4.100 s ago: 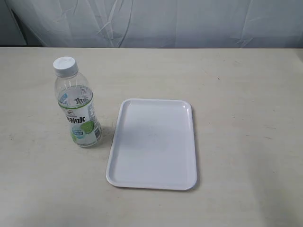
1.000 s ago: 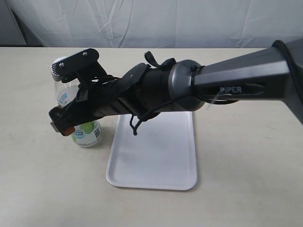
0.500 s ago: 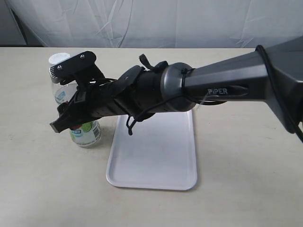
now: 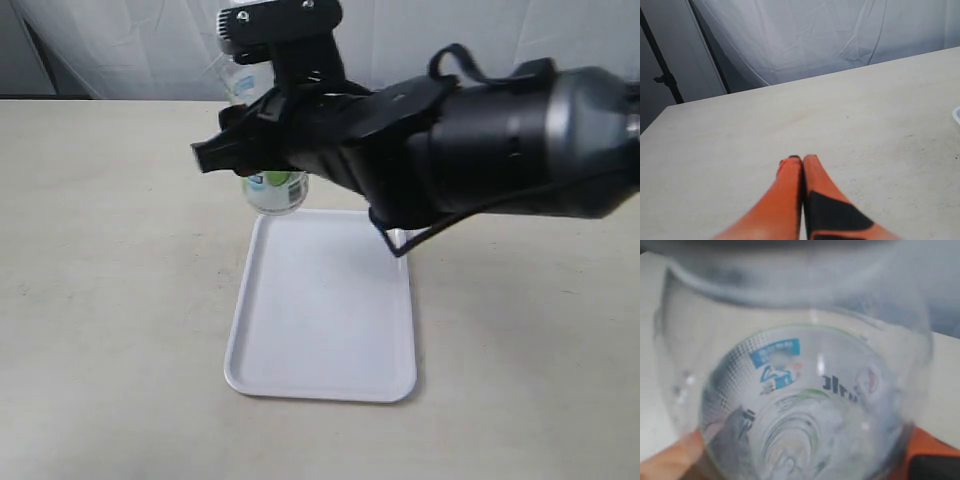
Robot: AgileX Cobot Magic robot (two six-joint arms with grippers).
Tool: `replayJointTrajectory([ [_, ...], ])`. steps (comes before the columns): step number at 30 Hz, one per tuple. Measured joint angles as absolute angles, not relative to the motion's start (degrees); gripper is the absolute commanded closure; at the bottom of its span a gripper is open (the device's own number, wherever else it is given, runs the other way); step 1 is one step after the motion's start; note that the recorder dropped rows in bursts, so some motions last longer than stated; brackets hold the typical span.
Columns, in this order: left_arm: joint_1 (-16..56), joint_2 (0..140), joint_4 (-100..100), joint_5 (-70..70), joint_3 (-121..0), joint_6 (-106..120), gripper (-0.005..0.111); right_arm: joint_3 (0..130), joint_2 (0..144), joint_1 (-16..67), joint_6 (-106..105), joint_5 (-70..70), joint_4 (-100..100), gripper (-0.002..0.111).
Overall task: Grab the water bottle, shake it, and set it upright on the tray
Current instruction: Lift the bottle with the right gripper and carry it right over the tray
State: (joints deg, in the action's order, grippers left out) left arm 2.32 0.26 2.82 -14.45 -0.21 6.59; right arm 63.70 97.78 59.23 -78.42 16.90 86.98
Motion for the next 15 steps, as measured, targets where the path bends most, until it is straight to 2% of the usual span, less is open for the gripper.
replayJointTrajectory([
  [2, 2.3, 0.3, 2.8, -14.5, -0.2, 6.6, 0.106, 62.2, 95.3, 58.9, -83.5, 5.3, 84.3, 0.109],
  [4, 2.3, 0.3, 2.8, -14.5, -0.2, 6.6, 0.106, 61.4, 93.9, 60.8, -83.7, 1.1, 82.1, 0.109],
  [8, 2.3, 0.3, 2.8, -14.5, -0.2, 6.6, 0.106, 60.8, 93.5, 62.6, -82.3, 20.1, 92.1, 0.109],
  [10, 2.3, 0.3, 2.8, -14.5, -0.2, 6.6, 0.106, 60.4, 92.8, 61.1, -89.5, 20.7, 97.0, 0.109],
  [12, 2.3, 0.3, 2.8, -14.5, -0.2, 6.6, 0.106, 59.7, 92.1, 60.7, -98.5, 14.3, 99.4, 0.109],
  [15, 2.3, 0.3, 2.8, -14.5, -0.2, 6.6, 0.106, 60.0, 91.8, 63.8, -100.1, 14.7, 99.9, 0.109],
])
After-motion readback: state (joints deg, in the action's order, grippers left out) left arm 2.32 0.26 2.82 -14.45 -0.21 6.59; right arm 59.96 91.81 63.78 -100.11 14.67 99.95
